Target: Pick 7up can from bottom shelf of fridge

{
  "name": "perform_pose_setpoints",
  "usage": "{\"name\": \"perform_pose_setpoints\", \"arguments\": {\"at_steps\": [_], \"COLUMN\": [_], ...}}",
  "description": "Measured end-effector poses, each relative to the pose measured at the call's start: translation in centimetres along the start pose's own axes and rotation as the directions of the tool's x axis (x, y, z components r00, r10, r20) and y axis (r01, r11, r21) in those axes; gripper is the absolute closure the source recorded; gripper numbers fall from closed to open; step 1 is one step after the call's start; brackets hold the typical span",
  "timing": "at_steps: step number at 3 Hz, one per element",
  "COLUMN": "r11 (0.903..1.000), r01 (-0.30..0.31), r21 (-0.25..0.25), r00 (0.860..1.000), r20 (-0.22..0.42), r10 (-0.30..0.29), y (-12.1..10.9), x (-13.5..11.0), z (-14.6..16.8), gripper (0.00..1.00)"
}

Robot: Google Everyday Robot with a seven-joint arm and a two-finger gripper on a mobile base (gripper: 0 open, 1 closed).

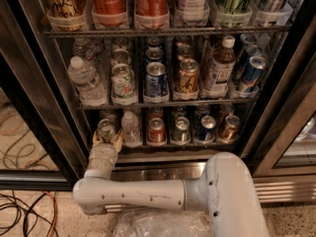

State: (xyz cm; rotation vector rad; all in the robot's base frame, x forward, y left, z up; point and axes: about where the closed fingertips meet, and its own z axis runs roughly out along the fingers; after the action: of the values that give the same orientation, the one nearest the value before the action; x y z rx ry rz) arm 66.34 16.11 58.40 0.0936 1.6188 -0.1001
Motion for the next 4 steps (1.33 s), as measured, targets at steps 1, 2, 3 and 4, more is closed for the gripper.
{"name": "perform_pose_setpoints", "arguments": {"at_steps": [1,2,3,4], "r11": [1.0,1.0,1.0,0.9981], "r01": [0.0,0.0,0.0,-0.009], "r21": [0.0,0.0,0.0,-0.061], "r00": [1.0,1.0,1.0,0.999], "r20": [0.0,0.0,0.0,0.044], "r10": [0.0,0.0,0.0,0.012], "y": [0.0,0.0,0.2,-1.1], "x": [0.0,0.0,0.0,-2.4], "z": [0.0,0.0,0.0,-1.2], "gripper": [0.6,0.83,1.0,1.0]}}
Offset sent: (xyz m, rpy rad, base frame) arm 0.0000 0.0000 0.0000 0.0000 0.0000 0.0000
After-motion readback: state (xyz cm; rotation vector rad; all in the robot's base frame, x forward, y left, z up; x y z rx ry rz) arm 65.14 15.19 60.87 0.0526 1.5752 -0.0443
